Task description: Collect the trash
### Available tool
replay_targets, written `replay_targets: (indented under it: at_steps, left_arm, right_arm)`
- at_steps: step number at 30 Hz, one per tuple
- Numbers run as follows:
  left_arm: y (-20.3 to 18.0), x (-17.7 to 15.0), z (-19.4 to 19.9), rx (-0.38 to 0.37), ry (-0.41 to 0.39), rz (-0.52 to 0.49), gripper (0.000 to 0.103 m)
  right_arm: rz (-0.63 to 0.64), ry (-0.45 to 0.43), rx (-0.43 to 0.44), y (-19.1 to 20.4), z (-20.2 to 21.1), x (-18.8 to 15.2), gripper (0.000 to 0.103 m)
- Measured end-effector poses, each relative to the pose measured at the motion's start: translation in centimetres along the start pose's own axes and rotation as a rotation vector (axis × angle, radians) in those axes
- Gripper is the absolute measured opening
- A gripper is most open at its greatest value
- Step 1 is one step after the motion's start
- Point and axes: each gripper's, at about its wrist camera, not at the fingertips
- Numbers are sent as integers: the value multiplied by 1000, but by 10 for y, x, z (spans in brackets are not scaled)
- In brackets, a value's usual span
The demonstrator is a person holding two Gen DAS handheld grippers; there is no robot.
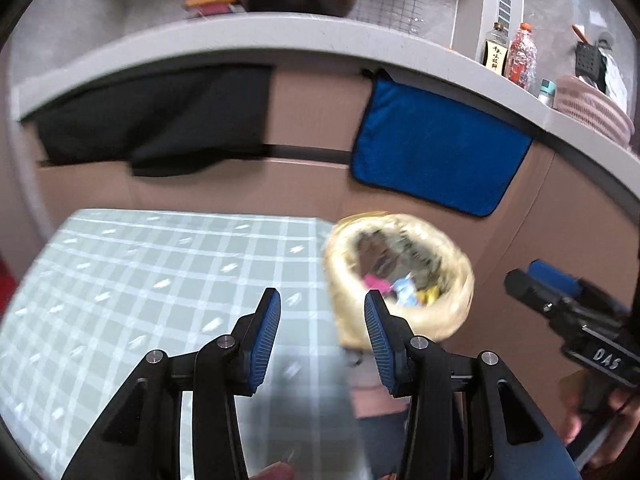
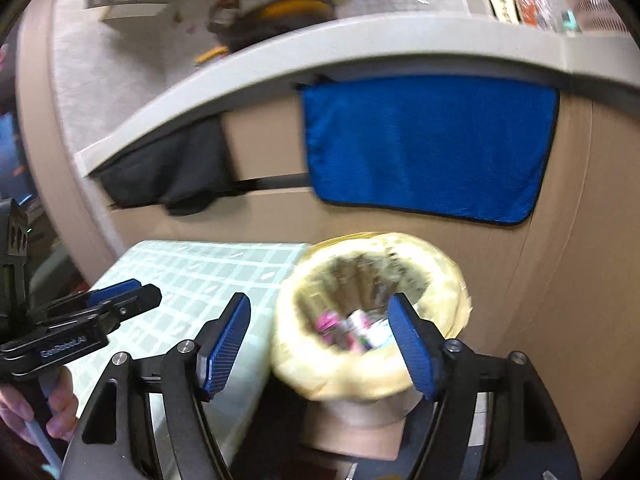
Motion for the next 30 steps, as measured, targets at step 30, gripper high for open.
replay_targets:
  at_steps: [30]
  left_arm:
    - [43, -111, 184, 304, -238, 72, 45]
  right_arm:
    - [140, -100, -8, 140, 117, -98, 74]
Point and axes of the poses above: each gripper's, at about its wrist camera, not at the fingertips, and z roughly against the way its jaws point, y to its left, x to its top, and after that the axes turned 7 degrees about x, right-handed
